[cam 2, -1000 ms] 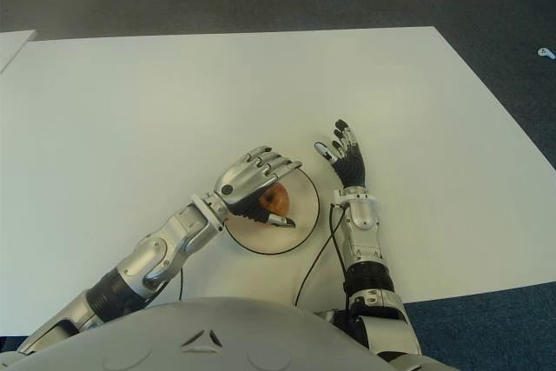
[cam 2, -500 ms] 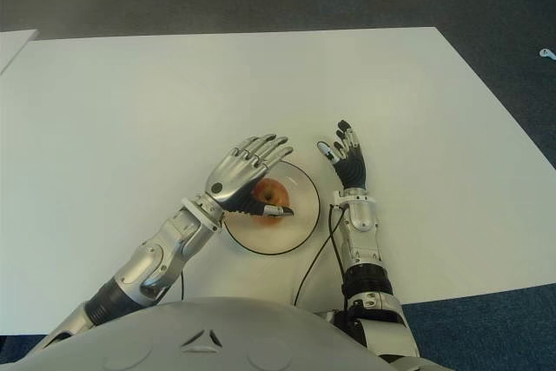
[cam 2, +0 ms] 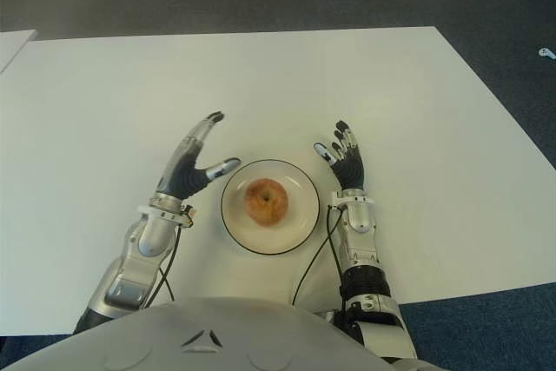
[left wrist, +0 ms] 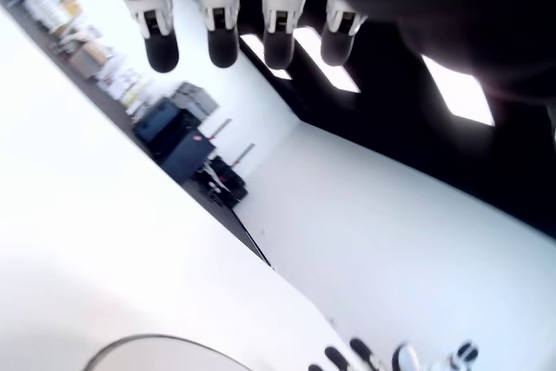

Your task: Put the apples into the plate.

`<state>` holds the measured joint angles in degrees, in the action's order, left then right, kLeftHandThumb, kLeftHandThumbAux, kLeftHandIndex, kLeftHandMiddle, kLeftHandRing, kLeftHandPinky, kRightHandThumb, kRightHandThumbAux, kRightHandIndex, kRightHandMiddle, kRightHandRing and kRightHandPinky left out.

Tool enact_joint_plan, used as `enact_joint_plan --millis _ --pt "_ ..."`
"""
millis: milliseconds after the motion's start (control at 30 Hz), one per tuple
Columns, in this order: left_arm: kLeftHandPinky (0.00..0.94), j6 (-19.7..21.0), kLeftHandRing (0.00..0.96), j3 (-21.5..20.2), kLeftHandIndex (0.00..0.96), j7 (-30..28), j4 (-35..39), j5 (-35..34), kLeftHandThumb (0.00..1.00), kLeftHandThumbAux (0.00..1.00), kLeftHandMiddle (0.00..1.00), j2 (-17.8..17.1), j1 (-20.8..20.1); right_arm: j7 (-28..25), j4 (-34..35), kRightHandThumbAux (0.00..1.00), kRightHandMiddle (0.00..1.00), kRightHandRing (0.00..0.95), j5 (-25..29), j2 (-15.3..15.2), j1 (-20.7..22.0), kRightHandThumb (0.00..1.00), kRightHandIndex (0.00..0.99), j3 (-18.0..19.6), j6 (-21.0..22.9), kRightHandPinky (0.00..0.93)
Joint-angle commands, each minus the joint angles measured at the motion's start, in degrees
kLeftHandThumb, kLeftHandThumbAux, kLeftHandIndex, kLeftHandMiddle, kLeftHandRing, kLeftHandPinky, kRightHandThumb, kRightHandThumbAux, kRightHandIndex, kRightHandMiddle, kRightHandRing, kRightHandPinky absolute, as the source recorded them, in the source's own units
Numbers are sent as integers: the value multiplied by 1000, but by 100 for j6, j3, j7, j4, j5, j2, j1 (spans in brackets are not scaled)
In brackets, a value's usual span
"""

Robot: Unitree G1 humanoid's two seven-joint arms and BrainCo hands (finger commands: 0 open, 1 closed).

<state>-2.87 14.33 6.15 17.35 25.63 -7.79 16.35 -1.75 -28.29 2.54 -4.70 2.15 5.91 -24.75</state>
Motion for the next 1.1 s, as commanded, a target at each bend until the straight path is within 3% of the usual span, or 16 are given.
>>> enact_joint_plan --millis 33,167,400,700,867,1100 --pt "9 -545 0 -729 0 289 -896 -1304 134 280 0 496 687 -110 -375 580 0 0 89 124 -373 138 0 -12 266 0" --pt "4 -1051 0 -1017 0 473 -1347 -1753 100 302 0 793 870 -164 -409 580 0 0 122 94 -340 139 0 18 249 0" --pt "49 -2049 1 -1344 70 625 -2029 -2214 53 358 8 1172 723 -240 -441 587 0 0 168 50 -288 144 0 45 252 0" --pt "162 -3065 91 -1576 157 683 -2825 -2199 70 441 94 1245 531 -311 -545 596 0 0 156 34 -221 146 0 50 288 0" --pt "176 -3263 110 -1622 142 1000 -3628 -1587 77 480 105 1035 400 -409 -505 595 0 0 157 34 -264 138 0 8 303 0" --pt "175 -3466 120 -1533 123 1343 -4356 -1295 55 538 106 1030 141 -621 -436 599 0 0 200 26 -351 129 0 -33 230 1"
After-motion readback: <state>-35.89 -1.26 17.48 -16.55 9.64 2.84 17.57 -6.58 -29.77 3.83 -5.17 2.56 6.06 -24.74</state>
